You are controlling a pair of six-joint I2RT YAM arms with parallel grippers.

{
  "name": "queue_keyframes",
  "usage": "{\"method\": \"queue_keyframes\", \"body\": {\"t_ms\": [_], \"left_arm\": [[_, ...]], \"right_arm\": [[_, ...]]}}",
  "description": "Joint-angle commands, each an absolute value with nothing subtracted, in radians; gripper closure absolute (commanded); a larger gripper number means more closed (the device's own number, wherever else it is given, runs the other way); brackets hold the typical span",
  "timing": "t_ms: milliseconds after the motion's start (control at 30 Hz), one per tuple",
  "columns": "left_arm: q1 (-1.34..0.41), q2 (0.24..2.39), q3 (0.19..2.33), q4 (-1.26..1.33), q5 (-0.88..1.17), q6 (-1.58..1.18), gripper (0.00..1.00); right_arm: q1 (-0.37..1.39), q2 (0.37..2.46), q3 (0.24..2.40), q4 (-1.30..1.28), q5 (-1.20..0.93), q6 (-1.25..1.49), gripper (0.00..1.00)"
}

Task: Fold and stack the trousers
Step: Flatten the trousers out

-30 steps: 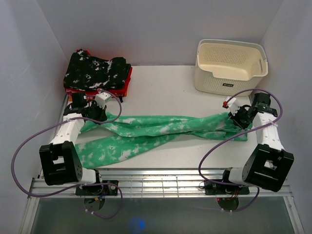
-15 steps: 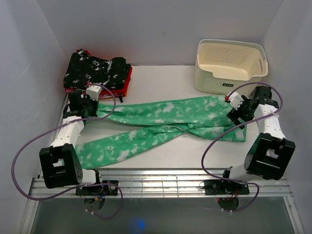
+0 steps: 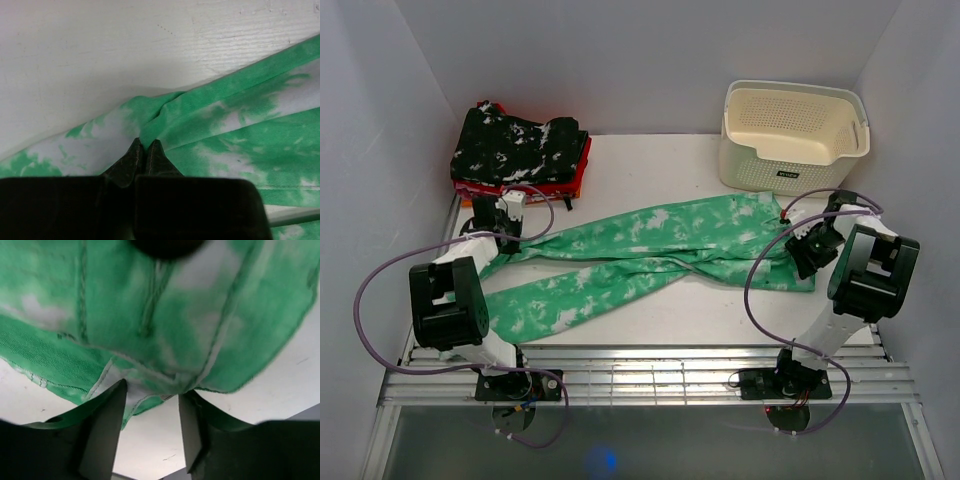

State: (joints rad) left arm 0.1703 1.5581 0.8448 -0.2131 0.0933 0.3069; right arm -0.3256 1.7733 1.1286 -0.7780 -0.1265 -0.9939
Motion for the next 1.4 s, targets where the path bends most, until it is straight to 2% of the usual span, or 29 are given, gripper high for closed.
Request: {"method": "queue_keyframes", "body": {"t_ms": [0, 100, 133, 167, 200, 233, 300, 333, 400, 433, 467, 500, 567, 600, 667, 800, 900, 1067, 1100, 1167, 1200, 1233, 1300, 1367], "left_arm": [[0.176, 1.548, 0.876, -0.252, 0.132, 0.291, 0.99], [0.176, 1.531, 0.882, -0.275, 0.202, 0.290, 0.89], [0.176, 1.526, 0.887, -0.284, 0.225, 0.288, 0.82], [0.176, 1.519, 0.891, -0.297, 0.233, 0.285, 0.79], [0.176, 1.514, 0.899, -0.304, 0.241, 0.288, 0.73], [0.178, 1.508, 0.907, -0.314, 0.261, 0.290, 0.59], [0.183, 1.479, 0.919, -0.339, 0.278, 0.301, 0.48], [0.189, 1.467, 0.936, -0.354, 0.302, 0.305, 0.40], [0.233, 1.434, 0.956, -0.394, 0.328, 0.317, 0.29], [0.251, 1.433, 0.991, -0.417, 0.346, 0.327, 0.26], [0.271, 1.434, 1.009, -0.469, 0.365, 0.339, 0.23], [0.306, 1.448, 1.029, -0.492, 0.364, 0.369, 0.22], [0.350, 1.462, 1.080, -0.579, 0.380, 0.414, 0.21], [0.397, 1.469, 1.100, -0.624, 0.444, 0.449, 0.21], [0.429, 1.489, 1.140, -0.761, 0.495, 0.572, 0.21], [0.478, 1.482, 1.128, -0.977, 0.503, 0.834, 0.25], [0.482, 1.460, 1.074, -0.992, 0.422, 0.928, 0.27], [0.482, 1.465, 0.977, -0.861, 0.241, 0.980, 0.33], [0.482, 1.517, 0.962, -0.779, 0.174, 0.953, 0.38], [0.482, 1.532, 0.937, -0.720, 0.135, 0.957, 0.41], [0.482, 1.540, 0.922, -0.707, 0.118, 0.965, 0.46], [0.483, 1.549, 0.911, -0.709, 0.106, 0.980, 0.61], [0.491, 1.549, 0.910, -0.744, 0.098, 0.995, 0.77], [0.503, 1.494, 0.937, -0.796, 0.089, 1.012, 1.00]], "right_arm": [[-0.360, 1.740, 1.057, -0.870, -0.039, -1.026, 0.51], [-0.403, 1.695, 0.970, -0.928, -0.005, -1.120, 0.66], [-0.417, 1.665, 0.951, -0.940, 0.011, -1.149, 0.70], [-0.448, 1.649, 0.924, -0.948, 0.052, -1.202, 0.81], [-0.466, 1.634, 0.919, -0.953, 0.066, -1.225, 0.87], [-0.483, 1.617, 0.919, -0.959, 0.080, -1.245, 0.92], [-0.531, 1.614, 0.966, -0.983, 0.100, -1.299, 0.92], [-0.546, 1.618, 0.994, -1.015, 0.100, -1.308, 0.92], [-0.549, 1.626, 1.115, -1.058, 0.060, -1.316, 0.89], [-0.549, 1.644, 1.167, -1.124, 0.034, -1.310, 0.85], [-0.542, 1.655, 1.224, -1.164, -0.044, -1.301, 0.74], [-0.535, 1.667, 1.324, -1.193, -0.073, -1.270, 0.67], [-0.500, 1.687, 1.393, -1.241, -0.133, -1.235, 0.57], [-0.486, 1.687, 1.431, -1.247, -0.150, -1.221, 0.48], [-0.440, 1.671, 1.440, -1.250, -0.196, -1.171, 0.43], [-0.330, 1.640, 1.385, -1.258, -0.241, -1.091, 0.44], [-0.292, 1.623, 1.329, -1.223, -0.250, -1.069, 0.44], [-0.255, 1.632, 1.218, -1.152, -0.242, -1.023, 0.45], [-0.236, 1.635, 1.182, -1.105, -0.239, -0.996, 0.44], [-0.216, 1.620, 1.109, -1.022, -0.188, -0.985, 0.44], [-0.215, 1.620, 1.065, -0.975, -0.151, -0.986, 0.45], [-0.215, 1.635, 1.010, -0.932, -0.111, -0.989, 0.48], [-0.216, 1.658, 0.982, -0.884, -0.078, -0.994, 0.50], [-0.216, 1.672, 1.009, -0.890, -0.086, -0.989, 0.54]]}}
